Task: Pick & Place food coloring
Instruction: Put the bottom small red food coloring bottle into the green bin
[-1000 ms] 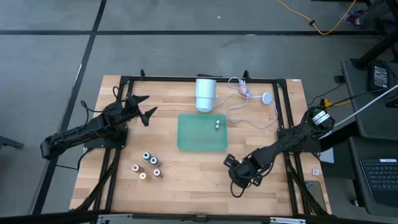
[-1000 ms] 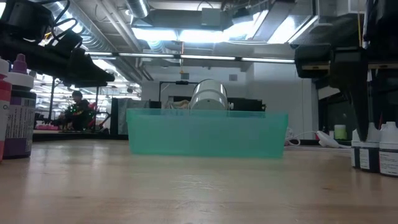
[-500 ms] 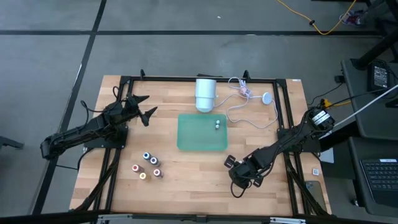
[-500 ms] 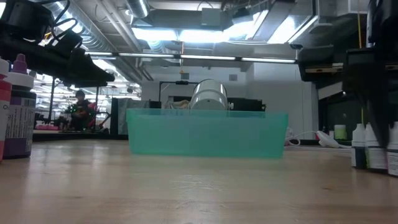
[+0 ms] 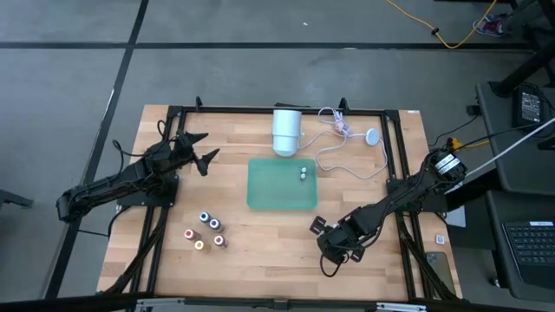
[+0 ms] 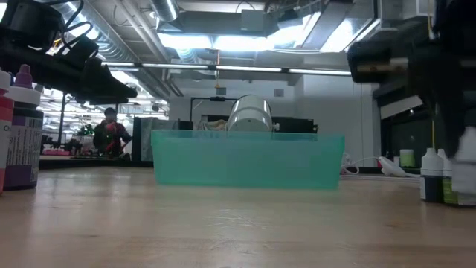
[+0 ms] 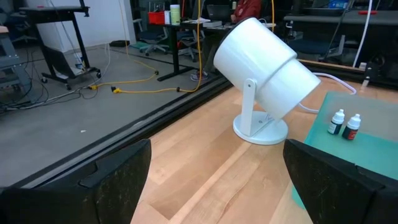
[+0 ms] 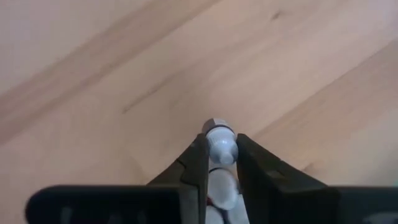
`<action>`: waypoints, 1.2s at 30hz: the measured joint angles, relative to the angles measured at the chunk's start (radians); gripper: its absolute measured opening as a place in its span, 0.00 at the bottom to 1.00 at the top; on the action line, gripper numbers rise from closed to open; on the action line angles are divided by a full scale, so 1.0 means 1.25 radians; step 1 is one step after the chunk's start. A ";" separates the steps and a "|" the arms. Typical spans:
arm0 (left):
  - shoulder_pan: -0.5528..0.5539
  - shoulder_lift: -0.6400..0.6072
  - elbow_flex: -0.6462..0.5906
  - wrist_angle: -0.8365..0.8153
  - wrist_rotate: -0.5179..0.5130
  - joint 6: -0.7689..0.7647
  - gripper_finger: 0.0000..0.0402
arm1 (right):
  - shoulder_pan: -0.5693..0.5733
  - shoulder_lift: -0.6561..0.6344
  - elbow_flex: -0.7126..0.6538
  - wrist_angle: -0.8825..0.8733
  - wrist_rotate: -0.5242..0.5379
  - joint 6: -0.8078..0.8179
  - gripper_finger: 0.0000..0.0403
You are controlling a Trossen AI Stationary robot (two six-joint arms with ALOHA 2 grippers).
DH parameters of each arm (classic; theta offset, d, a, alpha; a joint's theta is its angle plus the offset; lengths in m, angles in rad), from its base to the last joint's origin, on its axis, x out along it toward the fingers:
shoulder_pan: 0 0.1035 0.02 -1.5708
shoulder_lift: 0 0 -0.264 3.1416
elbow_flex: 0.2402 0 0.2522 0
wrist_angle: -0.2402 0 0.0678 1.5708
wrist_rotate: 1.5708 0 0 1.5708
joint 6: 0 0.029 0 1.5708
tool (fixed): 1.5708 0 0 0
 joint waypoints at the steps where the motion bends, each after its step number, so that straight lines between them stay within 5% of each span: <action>1: 0.000 0.000 0.000 0.000 0.000 0.000 0.90 | 0.000 0.000 0.012 -0.004 0.001 0.004 0.18; 10: 0.000 0.000 0.000 0.000 0.000 0.000 0.90 | -0.005 0.000 0.143 -0.095 0.002 0.170 0.17; 22: 0.000 0.000 0.000 0.000 0.000 0.000 0.90 | -0.086 0.045 0.281 -0.181 0.041 0.725 0.17; 36: 0.000 0.000 0.000 0.000 0.000 0.000 0.90 | -0.267 0.057 0.307 -0.203 0.176 1.169 0.18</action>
